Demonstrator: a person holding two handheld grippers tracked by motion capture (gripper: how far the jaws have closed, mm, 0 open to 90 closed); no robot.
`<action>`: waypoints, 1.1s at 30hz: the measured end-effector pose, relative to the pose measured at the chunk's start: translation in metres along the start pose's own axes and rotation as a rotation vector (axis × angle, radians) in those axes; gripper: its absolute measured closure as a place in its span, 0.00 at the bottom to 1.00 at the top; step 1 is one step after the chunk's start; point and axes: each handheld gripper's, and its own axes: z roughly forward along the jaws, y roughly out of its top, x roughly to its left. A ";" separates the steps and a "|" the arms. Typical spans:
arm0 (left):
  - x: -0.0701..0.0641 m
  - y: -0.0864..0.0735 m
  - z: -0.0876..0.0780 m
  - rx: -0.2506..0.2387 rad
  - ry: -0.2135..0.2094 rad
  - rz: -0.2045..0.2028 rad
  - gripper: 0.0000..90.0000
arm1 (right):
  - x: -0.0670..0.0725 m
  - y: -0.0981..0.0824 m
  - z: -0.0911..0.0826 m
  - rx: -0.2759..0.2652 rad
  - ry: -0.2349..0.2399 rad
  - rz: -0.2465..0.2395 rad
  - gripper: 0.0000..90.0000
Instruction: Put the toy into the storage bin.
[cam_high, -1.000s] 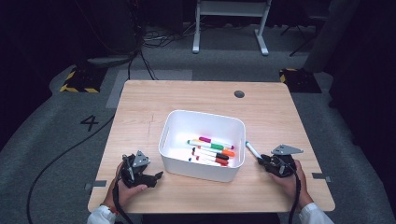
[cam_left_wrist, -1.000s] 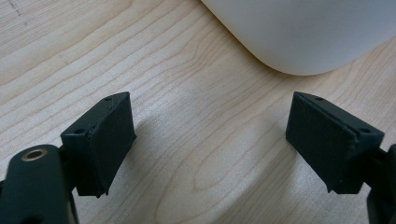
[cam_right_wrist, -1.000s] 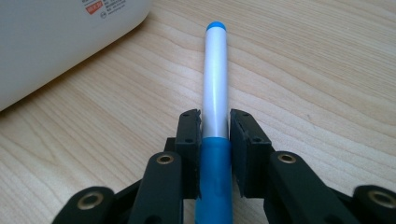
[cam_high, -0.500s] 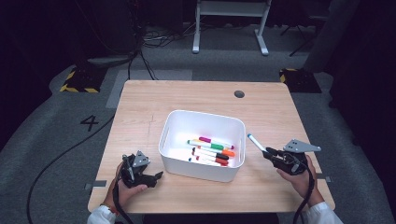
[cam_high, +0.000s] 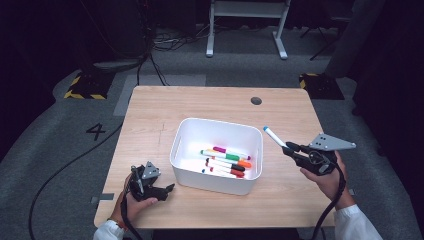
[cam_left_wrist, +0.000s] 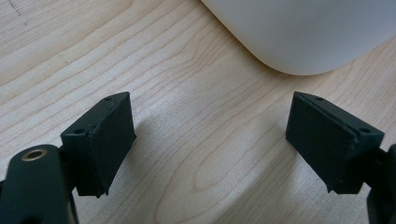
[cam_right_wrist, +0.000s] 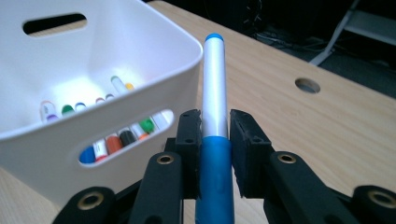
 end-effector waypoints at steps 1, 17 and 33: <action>0.000 0.000 0.000 0.000 0.000 0.000 0.17 | 0.000 0.004 -0.001 -0.008 0.003 -0.007 0.83; 0.000 0.000 0.000 0.000 0.003 0.000 0.17 | 0.018 0.053 0.013 -0.037 0.084 -0.074 0.83; 0.000 0.000 0.000 -0.001 0.001 -0.001 0.17 | 0.064 0.088 0.058 0.019 0.226 -0.175 0.83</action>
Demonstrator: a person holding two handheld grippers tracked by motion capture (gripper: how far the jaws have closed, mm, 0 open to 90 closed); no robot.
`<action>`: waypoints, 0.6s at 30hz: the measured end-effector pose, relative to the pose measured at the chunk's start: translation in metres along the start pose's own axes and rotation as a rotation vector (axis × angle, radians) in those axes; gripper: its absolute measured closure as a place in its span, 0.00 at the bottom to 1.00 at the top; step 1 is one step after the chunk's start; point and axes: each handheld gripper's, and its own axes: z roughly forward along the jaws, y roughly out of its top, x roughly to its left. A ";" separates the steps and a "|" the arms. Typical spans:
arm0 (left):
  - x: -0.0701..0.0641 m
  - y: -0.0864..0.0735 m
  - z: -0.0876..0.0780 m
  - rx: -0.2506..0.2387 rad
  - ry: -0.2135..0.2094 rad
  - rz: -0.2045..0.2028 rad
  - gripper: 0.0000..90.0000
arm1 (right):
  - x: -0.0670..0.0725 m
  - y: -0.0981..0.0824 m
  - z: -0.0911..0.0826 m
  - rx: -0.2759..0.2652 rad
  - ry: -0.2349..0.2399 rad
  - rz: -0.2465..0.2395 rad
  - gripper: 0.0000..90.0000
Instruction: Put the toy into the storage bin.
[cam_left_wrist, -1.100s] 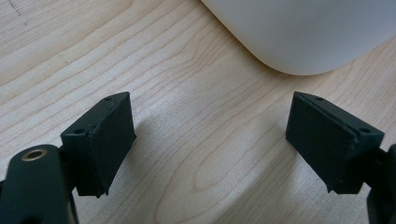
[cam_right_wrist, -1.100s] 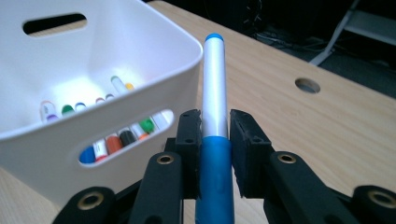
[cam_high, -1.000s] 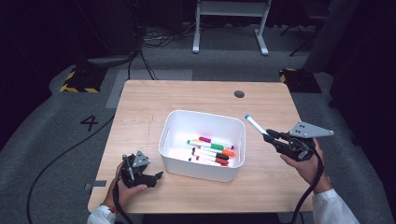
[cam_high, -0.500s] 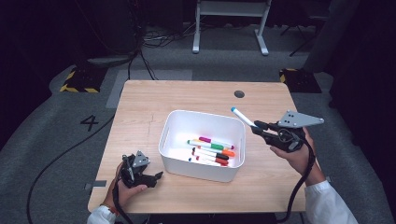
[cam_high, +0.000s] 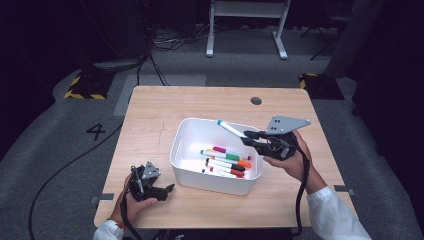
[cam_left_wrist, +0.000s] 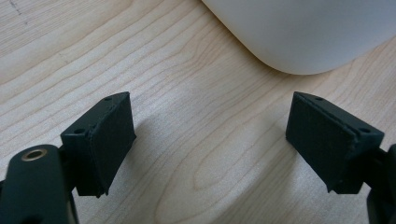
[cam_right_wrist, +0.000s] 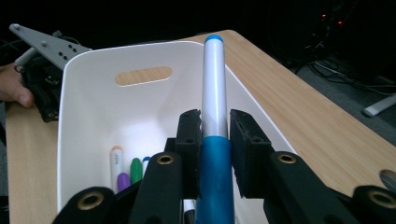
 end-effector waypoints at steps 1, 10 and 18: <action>0.000 0.000 0.000 0.001 0.000 0.000 0.17 | 0.001 0.001 0.004 0.011 0.007 -0.008 0.83; 0.000 0.000 0.000 0.000 0.000 0.000 0.17 | 0.010 0.006 0.035 0.104 0.110 -0.028 0.83; 0.000 0.000 0.000 0.000 0.000 0.000 0.17 | 0.017 0.002 0.054 0.207 0.160 -0.067 0.83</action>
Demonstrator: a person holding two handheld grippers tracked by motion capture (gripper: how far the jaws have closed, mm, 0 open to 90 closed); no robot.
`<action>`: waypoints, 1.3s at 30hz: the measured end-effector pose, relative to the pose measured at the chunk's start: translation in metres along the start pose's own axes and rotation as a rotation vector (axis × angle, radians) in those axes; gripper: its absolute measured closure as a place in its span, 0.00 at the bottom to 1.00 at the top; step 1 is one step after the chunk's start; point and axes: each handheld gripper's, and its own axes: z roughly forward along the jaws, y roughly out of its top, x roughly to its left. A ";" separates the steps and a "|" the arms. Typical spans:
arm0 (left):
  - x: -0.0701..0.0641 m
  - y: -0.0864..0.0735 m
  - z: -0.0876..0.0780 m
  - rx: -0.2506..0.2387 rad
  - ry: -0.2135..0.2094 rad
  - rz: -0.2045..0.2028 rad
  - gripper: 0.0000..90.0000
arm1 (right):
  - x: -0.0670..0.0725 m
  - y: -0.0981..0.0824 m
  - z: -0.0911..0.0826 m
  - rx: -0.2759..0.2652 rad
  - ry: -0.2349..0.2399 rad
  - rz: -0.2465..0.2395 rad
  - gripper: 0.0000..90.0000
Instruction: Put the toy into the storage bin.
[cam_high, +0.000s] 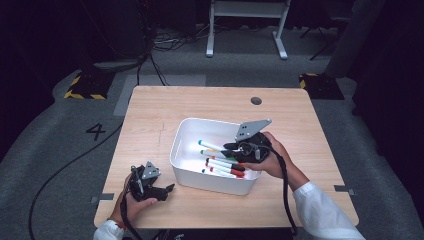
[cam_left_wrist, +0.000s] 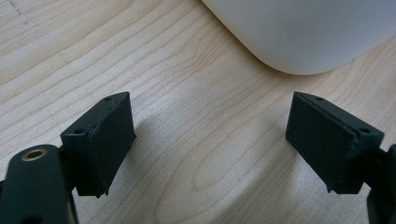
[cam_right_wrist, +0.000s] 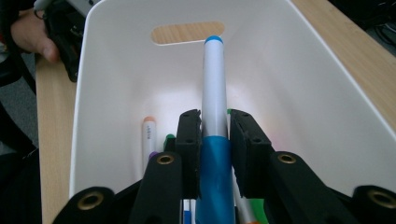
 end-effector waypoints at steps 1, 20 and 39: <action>0.000 0.000 0.000 0.000 0.000 0.000 0.17 | 0.002 0.000 0.001 0.010 0.007 -0.008 0.83; 0.000 0.000 0.000 0.000 0.000 0.000 0.17 | 0.012 -0.015 0.015 0.170 0.118 -0.042 0.83; 0.000 0.000 0.000 0.000 -0.001 0.001 0.17 | 0.011 -0.017 0.000 0.106 0.072 -0.035 0.61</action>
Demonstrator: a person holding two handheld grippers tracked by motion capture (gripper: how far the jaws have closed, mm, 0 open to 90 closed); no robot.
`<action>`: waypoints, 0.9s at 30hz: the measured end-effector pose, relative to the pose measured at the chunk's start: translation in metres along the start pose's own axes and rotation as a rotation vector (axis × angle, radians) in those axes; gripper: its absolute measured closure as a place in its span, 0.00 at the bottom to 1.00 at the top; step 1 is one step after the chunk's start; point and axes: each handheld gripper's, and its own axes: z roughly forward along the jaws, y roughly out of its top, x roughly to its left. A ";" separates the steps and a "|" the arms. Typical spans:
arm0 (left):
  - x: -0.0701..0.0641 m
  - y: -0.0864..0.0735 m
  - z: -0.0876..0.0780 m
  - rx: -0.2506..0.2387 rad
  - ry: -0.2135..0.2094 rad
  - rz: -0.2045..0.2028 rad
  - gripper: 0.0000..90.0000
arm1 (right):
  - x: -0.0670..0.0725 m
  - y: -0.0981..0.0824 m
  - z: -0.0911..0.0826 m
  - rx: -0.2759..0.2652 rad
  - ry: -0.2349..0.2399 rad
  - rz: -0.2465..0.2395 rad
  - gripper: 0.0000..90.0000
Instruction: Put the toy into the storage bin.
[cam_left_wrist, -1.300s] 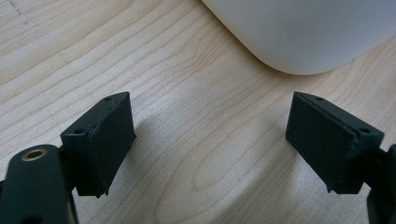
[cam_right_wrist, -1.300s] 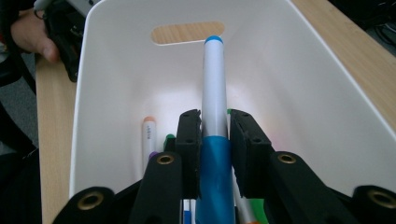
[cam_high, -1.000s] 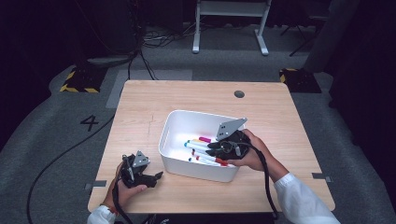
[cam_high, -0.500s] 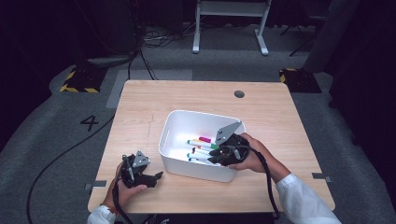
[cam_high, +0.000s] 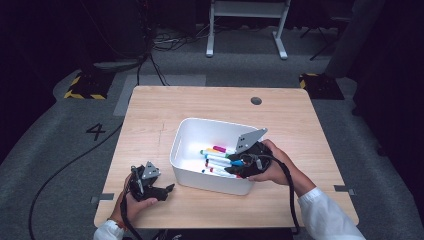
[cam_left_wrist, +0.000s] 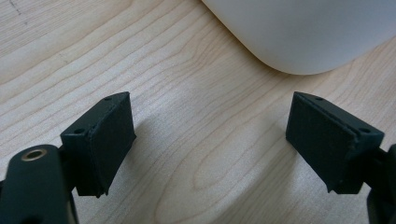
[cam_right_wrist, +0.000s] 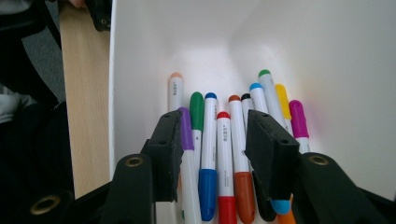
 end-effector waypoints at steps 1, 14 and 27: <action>0.000 0.000 0.000 0.000 -0.001 -0.001 0.17 | 0.000 0.000 -0.001 -0.004 -0.016 0.001 0.59; 0.000 0.000 0.000 0.000 -0.001 0.001 0.17 | 0.003 -0.011 -0.032 -0.080 -0.173 0.024 0.39; 0.000 0.000 0.000 0.000 -0.001 -0.001 0.17 | -0.003 -0.040 -0.070 -0.139 -0.283 0.044 0.33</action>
